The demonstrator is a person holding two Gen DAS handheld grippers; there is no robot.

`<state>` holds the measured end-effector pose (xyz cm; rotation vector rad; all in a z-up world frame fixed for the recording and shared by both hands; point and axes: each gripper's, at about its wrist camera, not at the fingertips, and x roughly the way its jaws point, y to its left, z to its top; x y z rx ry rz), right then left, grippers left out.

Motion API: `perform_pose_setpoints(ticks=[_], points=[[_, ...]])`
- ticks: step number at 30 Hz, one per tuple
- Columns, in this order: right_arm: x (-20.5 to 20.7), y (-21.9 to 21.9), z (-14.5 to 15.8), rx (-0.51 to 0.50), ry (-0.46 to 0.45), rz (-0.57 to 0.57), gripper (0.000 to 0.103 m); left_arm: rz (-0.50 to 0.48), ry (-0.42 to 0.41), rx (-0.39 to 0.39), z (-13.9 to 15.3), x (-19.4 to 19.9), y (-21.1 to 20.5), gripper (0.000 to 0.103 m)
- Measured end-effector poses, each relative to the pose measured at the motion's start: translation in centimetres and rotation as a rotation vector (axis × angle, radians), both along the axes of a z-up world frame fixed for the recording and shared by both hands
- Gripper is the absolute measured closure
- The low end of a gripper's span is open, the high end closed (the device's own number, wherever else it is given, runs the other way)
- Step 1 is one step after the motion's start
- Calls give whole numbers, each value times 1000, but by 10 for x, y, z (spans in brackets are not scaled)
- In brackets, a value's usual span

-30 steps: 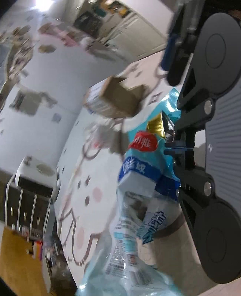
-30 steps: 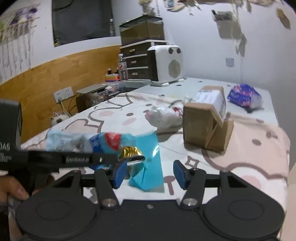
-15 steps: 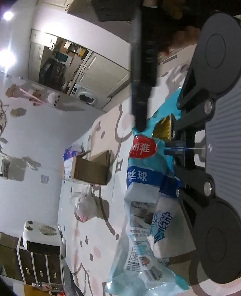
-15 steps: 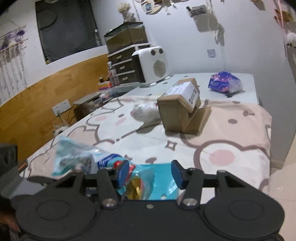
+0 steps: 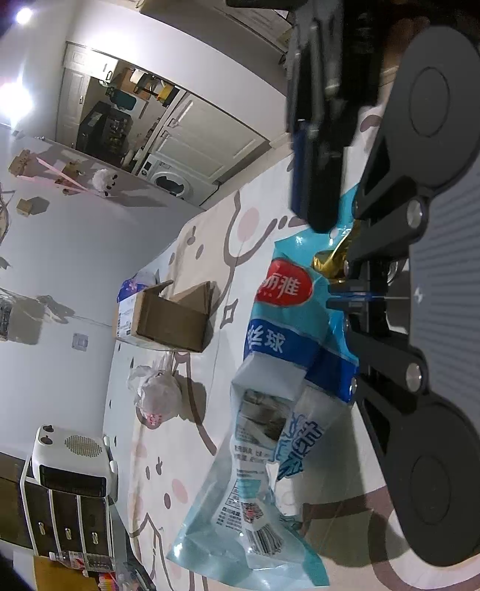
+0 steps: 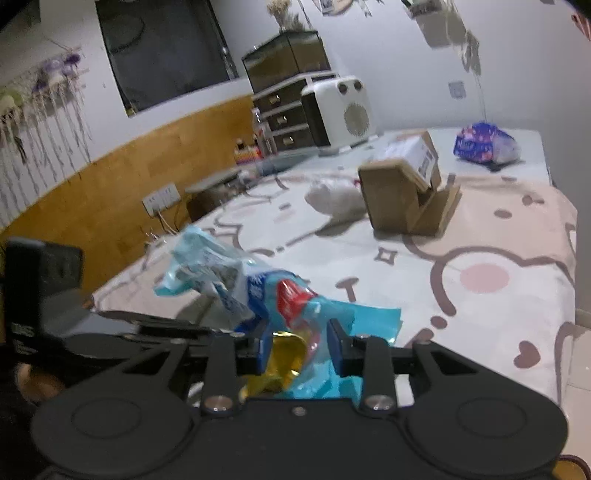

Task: Collect trash
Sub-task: 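Grasp the blue-white plastic bag with the left gripper while the right gripper grasps the gold wrapper, then lift the plastic bag with the left gripper while the right gripper lifts the gold wrapper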

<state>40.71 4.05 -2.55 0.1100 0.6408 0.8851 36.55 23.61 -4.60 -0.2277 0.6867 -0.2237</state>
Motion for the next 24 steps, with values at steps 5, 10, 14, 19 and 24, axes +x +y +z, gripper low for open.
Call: perform_pose_setpoints(ticks=[5, 10, 14, 19, 24], points=[[-10, 11, -5, -33, 6, 74, 69, 4, 2, -49, 2, 0, 9, 103], [-11, 18, -12, -65, 7, 80, 72, 56, 0, -91, 4, 0, 25, 103], [-13, 31, -12, -134, -50, 68, 74, 49, 9, -83, 3, 1, 22, 103], [-16, 51, -11, -206, -124, 94, 74, 42, 15, -82, 2, 1, 22, 103], [-16, 49, -15, -230, -109, 65, 83, 32, 24, -78, 1, 2, 21, 103]])
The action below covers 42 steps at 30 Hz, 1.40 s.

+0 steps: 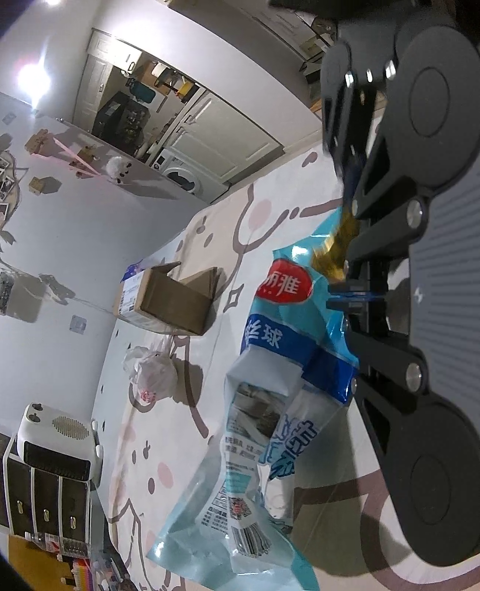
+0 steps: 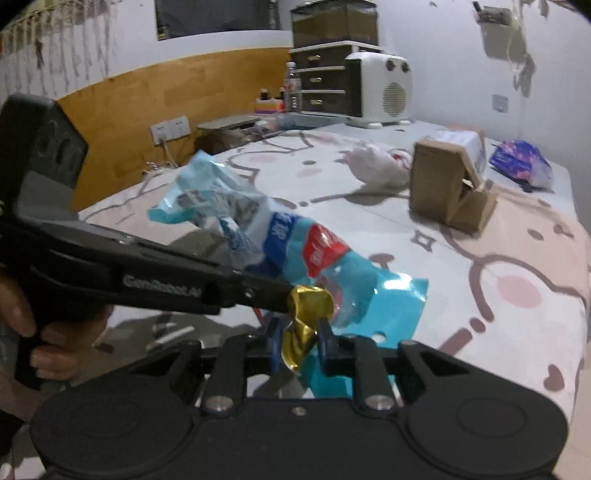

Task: Collect trash
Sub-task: 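Lift the plastic bag with the left gripper while the right gripper lifts the gold wrapper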

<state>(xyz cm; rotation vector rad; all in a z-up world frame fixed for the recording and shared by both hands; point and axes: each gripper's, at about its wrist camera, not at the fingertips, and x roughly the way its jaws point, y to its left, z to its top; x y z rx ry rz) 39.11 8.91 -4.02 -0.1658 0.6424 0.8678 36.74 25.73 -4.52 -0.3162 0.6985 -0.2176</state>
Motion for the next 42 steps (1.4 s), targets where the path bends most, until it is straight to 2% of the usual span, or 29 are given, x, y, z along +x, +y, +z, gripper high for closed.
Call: perform_pose_setpoints(ticks=[5, 8, 13, 17, 19, 20, 23, 25, 27, 28, 31, 35, 38, 42], points=[[-10, -36, 25, 84, -55, -70, 83, -39, 1, 16, -2, -3, -11, 103], [-3, -50, 38, 97, -75, -126, 83, -86, 13, 11, -5, -11, -22, 103], [14, -63, 40, 104, -36, -171, 83, -194, 19, -29, -5, -43, -35, 103], [18, -63, 28, 102, 18, -175, 83, -286, 27, -15, -1, -74, -48, 103], [14, -60, 19, 92, 53, -177, 83, -280, 39, 2, 0, -85, -51, 98], [9, -60, 15, 90, 60, -169, 83, -274, 50, -6, 0, -90, -50, 95], [-10, -61, 8, 96, 85, -150, 83, -224, 77, -27, 4, -103, -42, 68], [-22, -63, 6, 110, 91, -143, 83, -173, 70, -60, 11, -111, -33, 33], [-31, -66, 7, 127, 95, -141, 83, -127, 48, -113, 19, -117, -22, 16], [-35, -66, 8, 134, 93, -140, 83, -104, 32, -141, 23, -118, -16, 11], [-45, -67, 10, 142, 88, -135, 83, -23, 8, -211, 33, -113, -1, 5], [-51, -64, 10, 148, 91, -129, 83, 101, 25, -292, 33, -84, 11, 3], [-53, -66, 8, 155, 99, -133, 83, 154, 56, -359, 24, -62, 13, 3], [-53, -69, 7, 167, 110, -142, 83, 188, 97, -388, 7, -42, 8, 4]])
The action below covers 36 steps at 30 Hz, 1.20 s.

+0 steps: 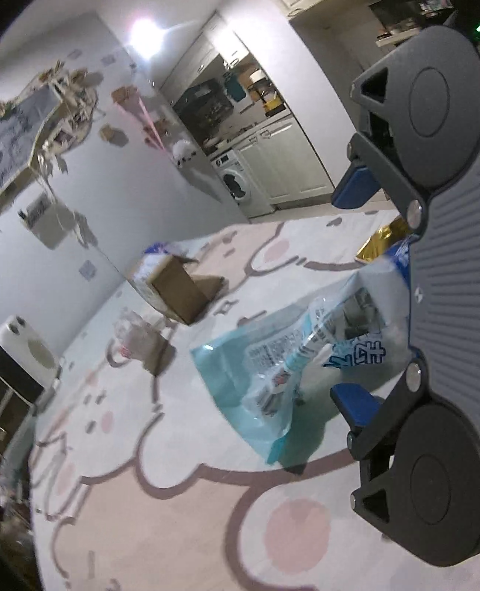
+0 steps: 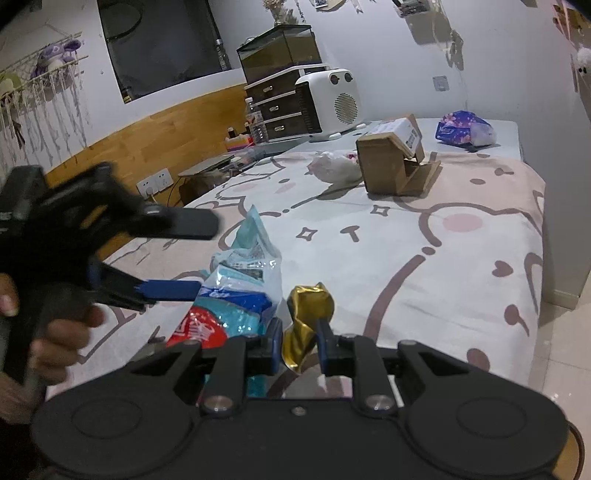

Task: Collect trash
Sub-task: 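Lift the plastic bag with the left gripper while the right gripper lifts the gold wrapper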

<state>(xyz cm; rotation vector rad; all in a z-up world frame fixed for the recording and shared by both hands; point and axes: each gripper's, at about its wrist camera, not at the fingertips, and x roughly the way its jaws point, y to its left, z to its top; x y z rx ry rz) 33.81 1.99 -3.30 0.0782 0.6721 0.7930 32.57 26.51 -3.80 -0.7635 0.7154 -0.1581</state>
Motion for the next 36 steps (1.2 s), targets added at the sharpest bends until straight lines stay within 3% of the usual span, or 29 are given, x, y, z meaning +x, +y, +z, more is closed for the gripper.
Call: perform_pose_setpoints(ticks=[3, 5, 6, 8, 10, 18, 31, 36], points=[[0, 0, -1, 4, 4, 0, 83, -5, 41, -22, -14, 8, -4, 11], [-1, -1, 0, 10, 6, 1, 83, 1, 23, 2, -16, 8, -7, 14], [-1, -2, -1, 12, 7, 1, 83, 10, 23, 13, -15, 8, -8, 20], [-3, -3, -1, 15, 10, 2, 83, 17, 37, 9, -17, 9, -9, 43], [-4, -5, -2, 16, 13, -1, 83, 19, 43, 22, -19, 7, -12, 53], [-12, -20, 1, 22, 12, -37, 83, -6, 13, 132, -5, -9, -31, 80], [-41, -71, 32, 48, -74, -139, 83, -63, -158, 530, 57, -61, -110, 84], [-56, -103, 43, 49, -119, -195, 83, -106, -212, 590, 71, -77, -146, 84]])
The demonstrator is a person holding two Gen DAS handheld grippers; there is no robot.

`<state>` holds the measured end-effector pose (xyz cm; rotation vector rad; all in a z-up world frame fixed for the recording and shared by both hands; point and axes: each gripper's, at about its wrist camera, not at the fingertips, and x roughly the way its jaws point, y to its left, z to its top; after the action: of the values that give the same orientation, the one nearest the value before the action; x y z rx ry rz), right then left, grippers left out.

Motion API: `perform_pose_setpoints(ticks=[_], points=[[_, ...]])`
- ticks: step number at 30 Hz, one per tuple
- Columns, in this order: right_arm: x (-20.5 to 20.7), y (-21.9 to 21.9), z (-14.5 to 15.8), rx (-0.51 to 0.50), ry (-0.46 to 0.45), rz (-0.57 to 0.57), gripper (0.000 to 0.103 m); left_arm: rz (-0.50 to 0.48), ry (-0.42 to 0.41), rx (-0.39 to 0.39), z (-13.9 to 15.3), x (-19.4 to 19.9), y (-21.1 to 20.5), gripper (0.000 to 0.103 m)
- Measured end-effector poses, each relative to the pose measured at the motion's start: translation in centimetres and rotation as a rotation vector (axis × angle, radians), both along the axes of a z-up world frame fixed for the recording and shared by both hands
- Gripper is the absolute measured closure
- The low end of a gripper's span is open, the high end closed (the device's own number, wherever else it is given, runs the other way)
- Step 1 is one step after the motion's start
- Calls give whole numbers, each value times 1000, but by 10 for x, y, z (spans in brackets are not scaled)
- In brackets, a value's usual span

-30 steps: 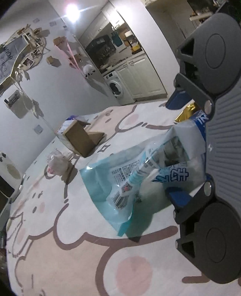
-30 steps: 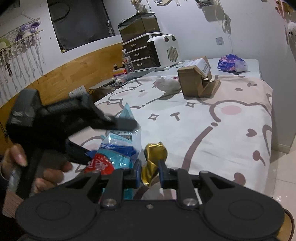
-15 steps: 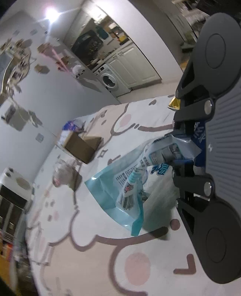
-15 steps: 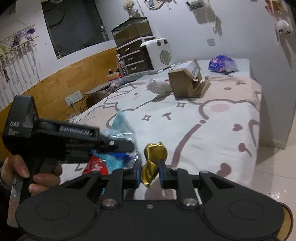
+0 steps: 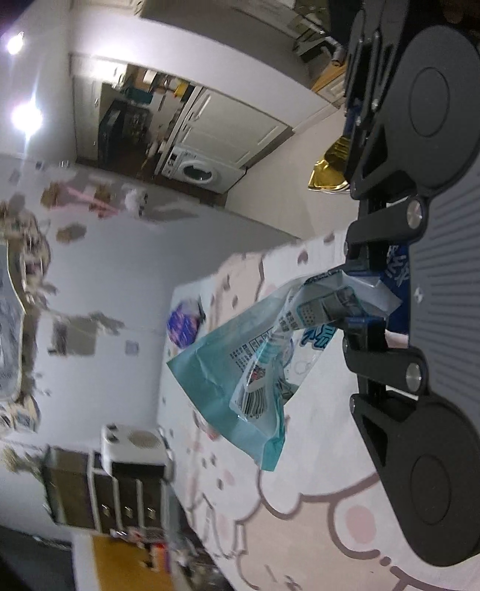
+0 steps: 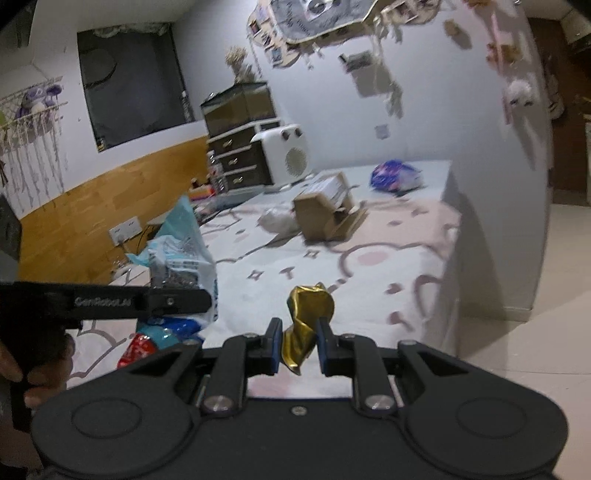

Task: Collect trash
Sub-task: 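Lift the plastic bag with the left gripper while the right gripper lifts the gold wrapper, then carry the plastic bag and gold wrapper with both grippers over the wastebasket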

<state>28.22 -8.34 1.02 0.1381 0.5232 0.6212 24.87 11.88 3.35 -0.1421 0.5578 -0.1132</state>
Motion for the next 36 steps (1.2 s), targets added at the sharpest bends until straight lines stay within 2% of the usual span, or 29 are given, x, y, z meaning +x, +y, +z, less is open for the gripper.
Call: perform_pose_setpoints(ticks=[9, 13, 20, 27, 36], points=[[-22, -66, 13, 0, -39, -98, 83, -67, -42, 29, 9, -14, -71, 84], [-30, -103, 13, -3, -47, -147, 83, -113, -45, 44, 6, -14, -109, 84], [-43, -163, 0, -11, -32, -230, 83, -184, -33, 24, -9, -7, -169, 84], [-44, -217, -27, -27, 9, -320, 83, -247, 25, 23, -44, 14, -235, 84], [-24, -276, -94, -29, 136, -411, 83, -292, 154, 27, -116, 59, -293, 84]])
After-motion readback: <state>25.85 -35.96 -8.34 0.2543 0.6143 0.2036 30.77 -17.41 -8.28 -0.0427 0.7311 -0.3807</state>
